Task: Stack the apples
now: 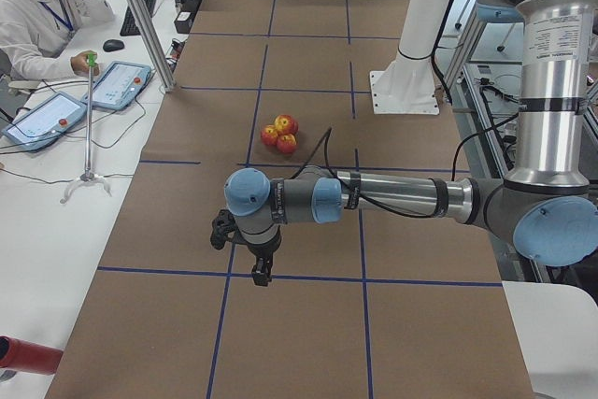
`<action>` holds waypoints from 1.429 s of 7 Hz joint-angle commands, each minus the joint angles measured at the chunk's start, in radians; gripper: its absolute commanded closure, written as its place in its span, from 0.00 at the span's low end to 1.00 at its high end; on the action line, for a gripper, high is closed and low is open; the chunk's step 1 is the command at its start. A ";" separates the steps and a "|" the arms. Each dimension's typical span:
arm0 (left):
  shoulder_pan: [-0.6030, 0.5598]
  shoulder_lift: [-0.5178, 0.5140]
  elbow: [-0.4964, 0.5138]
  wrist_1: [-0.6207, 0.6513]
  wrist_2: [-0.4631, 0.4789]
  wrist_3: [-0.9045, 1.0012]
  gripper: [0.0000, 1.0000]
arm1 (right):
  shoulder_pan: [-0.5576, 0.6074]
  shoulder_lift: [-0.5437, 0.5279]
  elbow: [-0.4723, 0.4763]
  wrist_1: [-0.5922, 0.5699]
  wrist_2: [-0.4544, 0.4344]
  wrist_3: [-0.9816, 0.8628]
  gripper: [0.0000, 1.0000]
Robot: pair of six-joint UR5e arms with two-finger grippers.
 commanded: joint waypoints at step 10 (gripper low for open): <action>0.001 -0.023 0.020 -0.005 -0.133 0.008 0.00 | 0.000 0.000 0.000 0.000 0.000 -0.001 0.00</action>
